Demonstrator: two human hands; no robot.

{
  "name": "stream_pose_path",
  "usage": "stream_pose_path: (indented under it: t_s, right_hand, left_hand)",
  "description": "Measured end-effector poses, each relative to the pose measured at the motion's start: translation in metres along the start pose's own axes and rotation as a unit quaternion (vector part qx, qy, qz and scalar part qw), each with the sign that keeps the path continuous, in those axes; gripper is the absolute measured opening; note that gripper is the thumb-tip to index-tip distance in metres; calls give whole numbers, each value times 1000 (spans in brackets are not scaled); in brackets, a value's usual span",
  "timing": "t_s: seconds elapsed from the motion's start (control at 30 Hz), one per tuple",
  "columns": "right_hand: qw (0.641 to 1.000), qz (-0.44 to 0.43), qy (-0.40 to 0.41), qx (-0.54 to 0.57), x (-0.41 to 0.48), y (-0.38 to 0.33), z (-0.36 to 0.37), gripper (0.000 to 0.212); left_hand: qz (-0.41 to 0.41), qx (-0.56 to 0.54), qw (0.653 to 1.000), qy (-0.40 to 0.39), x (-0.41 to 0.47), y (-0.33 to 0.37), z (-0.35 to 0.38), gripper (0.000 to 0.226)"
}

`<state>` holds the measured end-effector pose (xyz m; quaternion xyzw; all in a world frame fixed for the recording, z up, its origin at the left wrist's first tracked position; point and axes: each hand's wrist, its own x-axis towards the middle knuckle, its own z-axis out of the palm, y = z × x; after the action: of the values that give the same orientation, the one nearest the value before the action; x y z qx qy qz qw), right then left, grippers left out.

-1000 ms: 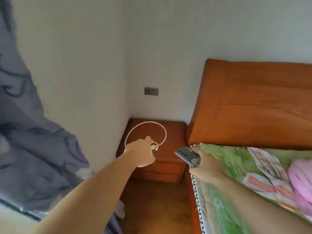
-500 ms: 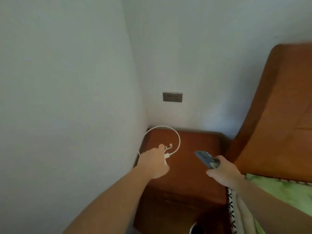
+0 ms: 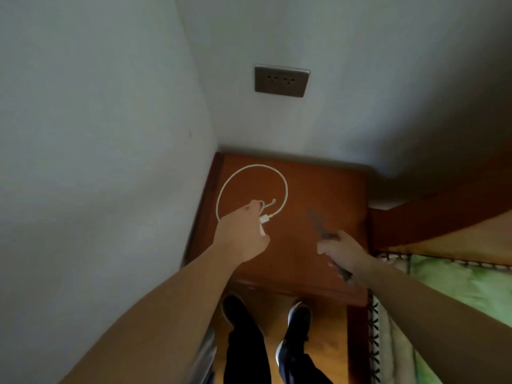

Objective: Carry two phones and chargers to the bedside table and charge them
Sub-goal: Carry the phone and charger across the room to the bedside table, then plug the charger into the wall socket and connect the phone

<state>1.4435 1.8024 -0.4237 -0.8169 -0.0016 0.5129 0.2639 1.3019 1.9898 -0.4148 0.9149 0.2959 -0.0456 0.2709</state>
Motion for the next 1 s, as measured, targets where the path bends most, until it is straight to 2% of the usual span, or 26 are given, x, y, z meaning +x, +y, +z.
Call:
stream_pose_path:
  t_s: [0.1, 0.2, 0.37, 0.57, 0.73, 0.83, 0.93, 1.0]
  right_hand:
    - [996, 51, -10, 75, 37, -5, 15, 32]
    - [988, 78, -20, 130, 72, -5, 28, 31]
    - [975, 71, -29, 210, 119, -5, 50, 42]
    - [957, 35, 2, 287, 150, 0, 73, 10]
    - [972, 3, 88, 220, 170, 3, 80, 23]
    - [980, -29, 153, 123, 176, 6, 80, 21]
    - [977, -55, 205, 7, 178, 7, 80, 20]
    - [973, -66, 217, -38, 181, 8, 81, 23]
  left_hand:
    - [25, -12, 998, 48, 16, -15, 16, 58]
    - [22, -17, 998, 55, 30, -32, 30, 50]
    - [16, -50, 997, 58, 44, -51, 55, 49]
    - [9, -69, 996, 58, 51, -57, 69, 52]
    - [-10, -85, 995, 55, 56, -60, 72, 49]
    - [-31, -127, 991, 41, 60, -59, 74, 46]
    - [-55, -197, 978, 25, 63, -54, 76, 44]
    - [-87, -277, 957, 18, 66, -50, 76, 38]
